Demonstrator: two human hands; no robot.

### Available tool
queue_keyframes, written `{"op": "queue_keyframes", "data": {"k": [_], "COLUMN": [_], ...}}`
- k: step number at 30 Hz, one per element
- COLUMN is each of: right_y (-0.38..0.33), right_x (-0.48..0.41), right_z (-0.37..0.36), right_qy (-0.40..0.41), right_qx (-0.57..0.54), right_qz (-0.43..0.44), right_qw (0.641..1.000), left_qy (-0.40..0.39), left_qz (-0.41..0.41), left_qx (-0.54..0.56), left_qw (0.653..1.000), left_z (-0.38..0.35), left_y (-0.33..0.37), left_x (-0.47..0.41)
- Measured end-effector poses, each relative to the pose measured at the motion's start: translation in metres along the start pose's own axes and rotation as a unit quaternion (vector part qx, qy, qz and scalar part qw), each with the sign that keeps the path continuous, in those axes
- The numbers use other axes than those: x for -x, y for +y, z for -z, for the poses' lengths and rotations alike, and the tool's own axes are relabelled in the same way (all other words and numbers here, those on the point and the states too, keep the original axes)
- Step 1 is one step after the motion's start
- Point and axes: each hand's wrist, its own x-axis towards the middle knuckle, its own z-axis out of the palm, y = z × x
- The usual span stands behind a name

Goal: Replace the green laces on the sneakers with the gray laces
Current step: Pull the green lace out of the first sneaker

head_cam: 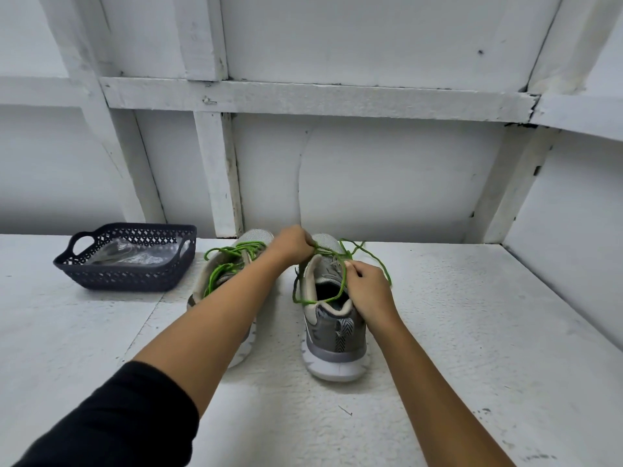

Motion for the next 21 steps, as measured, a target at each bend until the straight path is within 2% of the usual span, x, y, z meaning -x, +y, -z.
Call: {"op": "queue_keyframes", "data": {"k": [2,5,8,11,13,14,17,19,21], "right_y": [-0.001,0.0,0.001,-0.001,-0.001,-0.001,0.0,0.0,0.0], "right_x": [0.001,0.001,0.0,0.001,0.002,0.001,0.001,0.002,0.002], "right_z": [0.001,0.001,0.0,0.0,0.001,0.0,0.0,0.0,0.0], "right_qy": [0.001,0.003,0.001,-0.001,0.001,0.0,-0.002,0.001,0.001], "right_qx": [-0.002,0.002,0.009,0.004,0.003,0.002,-0.007,-0.009,-0.003], "right_qz": [0.007,0.01,0.008,0.001,0.0,0.001,0.006,0.01,0.012], "right_qw": [1.0,1.0,1.0,1.0,1.0,1.0,1.0,1.0,1.0], "left_qy": [0.03,0.068,0.108,0.177,0.188,0.181,0.11,0.009,-0.077], "left_qz": [-0.004,0.001,-0.028,-0.058,-0.077,-0.079,-0.032,0.034,0.048], "left_qx": [0.007,0.098,0.22,0.288,0.323,0.312,0.176,0.085,-0.018], "left_qw": [1.0,0.993,0.969,0.939,0.924,0.929,0.978,0.996,0.996], "left_z": [0.0,0.014,0.041,0.069,0.075,0.075,0.061,0.05,0.039], "left_y": [0.001,0.006,0.016,0.025,0.028,0.027,0.013,0.003,0.0], "left_x": [-0.004,-0.009,-0.006,-0.001,0.001,0.002,0.0,0.004,0.01]}}
